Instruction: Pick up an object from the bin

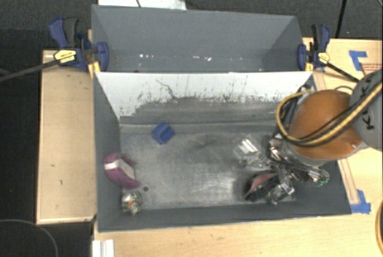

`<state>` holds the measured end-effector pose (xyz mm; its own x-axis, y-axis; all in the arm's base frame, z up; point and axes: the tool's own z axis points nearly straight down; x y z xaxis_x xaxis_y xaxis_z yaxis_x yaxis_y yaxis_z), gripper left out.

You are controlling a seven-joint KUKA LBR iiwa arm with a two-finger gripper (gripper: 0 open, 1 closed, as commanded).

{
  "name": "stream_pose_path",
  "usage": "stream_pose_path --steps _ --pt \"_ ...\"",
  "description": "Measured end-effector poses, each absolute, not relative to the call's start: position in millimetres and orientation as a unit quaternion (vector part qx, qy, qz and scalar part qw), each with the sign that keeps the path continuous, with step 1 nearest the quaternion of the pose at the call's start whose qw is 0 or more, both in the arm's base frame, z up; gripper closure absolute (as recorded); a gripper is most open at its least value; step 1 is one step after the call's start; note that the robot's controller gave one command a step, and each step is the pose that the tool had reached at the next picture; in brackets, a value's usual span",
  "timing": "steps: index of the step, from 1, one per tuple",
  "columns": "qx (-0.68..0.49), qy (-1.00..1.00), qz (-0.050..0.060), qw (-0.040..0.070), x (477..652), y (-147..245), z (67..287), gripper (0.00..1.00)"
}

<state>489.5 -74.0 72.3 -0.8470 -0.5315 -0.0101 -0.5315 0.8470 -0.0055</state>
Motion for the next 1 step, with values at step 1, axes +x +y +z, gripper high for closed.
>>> stream_pose_path --steps 1 --pt "-0.277 0.961 -0.001 0.003 491.1 -73.6 73.0 0.00"
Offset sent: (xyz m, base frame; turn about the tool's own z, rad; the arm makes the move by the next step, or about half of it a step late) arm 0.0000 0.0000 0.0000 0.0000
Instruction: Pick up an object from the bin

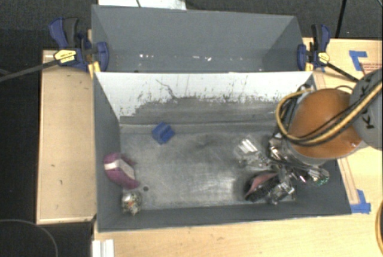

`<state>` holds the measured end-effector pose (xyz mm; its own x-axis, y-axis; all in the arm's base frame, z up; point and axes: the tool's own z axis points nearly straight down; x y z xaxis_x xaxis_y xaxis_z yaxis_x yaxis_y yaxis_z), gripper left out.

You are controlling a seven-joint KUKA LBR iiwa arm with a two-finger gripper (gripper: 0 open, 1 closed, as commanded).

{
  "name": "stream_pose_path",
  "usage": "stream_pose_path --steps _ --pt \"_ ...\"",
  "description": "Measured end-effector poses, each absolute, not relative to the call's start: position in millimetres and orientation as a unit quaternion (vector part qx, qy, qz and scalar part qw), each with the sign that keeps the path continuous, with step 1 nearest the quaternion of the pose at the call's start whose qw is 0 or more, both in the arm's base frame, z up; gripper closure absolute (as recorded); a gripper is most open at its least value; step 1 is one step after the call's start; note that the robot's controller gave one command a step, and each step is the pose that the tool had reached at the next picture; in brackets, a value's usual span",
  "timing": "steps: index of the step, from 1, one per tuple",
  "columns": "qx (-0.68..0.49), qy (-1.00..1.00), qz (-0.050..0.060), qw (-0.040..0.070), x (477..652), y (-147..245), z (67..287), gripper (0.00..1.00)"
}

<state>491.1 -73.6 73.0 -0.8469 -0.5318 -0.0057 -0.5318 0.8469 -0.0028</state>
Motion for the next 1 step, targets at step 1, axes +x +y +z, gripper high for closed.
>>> stream_pose_path --steps 1 --pt "-0.277 0.961 -0.001 0.001 490.5 -74.2 73.5 1.00"
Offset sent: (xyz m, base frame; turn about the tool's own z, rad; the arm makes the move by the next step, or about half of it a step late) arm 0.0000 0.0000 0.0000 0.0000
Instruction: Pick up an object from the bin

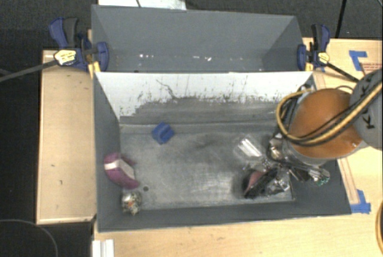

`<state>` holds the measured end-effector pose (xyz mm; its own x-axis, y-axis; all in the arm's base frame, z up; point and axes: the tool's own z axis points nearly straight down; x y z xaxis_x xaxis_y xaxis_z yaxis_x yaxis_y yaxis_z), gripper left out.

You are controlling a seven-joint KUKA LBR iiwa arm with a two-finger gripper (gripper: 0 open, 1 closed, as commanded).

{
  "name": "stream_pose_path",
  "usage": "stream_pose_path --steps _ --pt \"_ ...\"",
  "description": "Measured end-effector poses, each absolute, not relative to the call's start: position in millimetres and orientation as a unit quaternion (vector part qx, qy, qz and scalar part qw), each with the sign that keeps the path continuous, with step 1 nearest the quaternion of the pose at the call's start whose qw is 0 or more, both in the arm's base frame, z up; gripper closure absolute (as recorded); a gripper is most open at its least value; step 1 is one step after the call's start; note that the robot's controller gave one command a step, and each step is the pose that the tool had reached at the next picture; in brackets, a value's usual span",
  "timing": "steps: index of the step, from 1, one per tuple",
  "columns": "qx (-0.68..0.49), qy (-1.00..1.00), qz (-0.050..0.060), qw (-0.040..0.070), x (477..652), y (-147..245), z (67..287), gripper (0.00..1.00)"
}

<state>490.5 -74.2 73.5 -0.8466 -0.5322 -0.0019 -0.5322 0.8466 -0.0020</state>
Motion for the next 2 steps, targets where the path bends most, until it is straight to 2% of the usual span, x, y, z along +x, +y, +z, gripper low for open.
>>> stream_pose_path --steps 2 --pt "-0.274 0.962 0.000 0.003 492.4 -73 114 1.00"
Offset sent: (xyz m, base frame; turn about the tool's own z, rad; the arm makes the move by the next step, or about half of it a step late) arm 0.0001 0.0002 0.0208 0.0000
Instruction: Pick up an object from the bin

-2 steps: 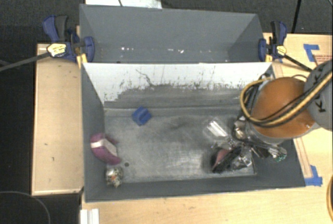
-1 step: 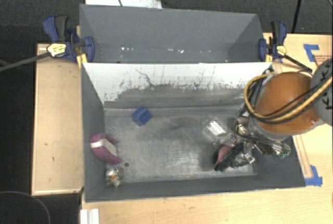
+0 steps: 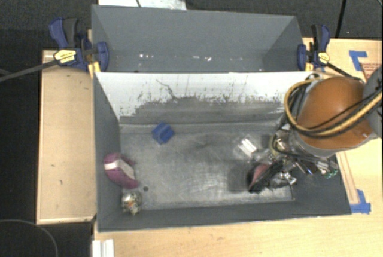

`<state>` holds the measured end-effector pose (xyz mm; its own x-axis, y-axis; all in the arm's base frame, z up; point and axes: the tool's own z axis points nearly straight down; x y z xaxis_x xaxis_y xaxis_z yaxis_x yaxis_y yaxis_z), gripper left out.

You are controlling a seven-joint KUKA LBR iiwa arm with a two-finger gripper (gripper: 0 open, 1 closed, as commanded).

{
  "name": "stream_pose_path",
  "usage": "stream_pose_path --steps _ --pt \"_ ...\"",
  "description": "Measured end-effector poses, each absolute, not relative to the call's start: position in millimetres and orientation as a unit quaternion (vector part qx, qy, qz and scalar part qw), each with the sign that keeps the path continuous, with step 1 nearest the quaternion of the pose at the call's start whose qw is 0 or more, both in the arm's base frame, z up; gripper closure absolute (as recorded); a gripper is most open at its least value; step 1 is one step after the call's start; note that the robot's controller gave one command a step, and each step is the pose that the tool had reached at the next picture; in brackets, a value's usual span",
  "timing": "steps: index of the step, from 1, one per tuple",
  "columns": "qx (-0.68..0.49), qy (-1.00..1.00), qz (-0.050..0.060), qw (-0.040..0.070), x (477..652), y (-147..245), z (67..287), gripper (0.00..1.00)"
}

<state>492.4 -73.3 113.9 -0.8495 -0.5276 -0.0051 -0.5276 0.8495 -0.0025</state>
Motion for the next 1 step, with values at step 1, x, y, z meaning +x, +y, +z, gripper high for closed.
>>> stream_pose_path --steps 1 --pt "-0.272 0.962 -0.002 0.004 494.4 -73.3 192.0 1.00"
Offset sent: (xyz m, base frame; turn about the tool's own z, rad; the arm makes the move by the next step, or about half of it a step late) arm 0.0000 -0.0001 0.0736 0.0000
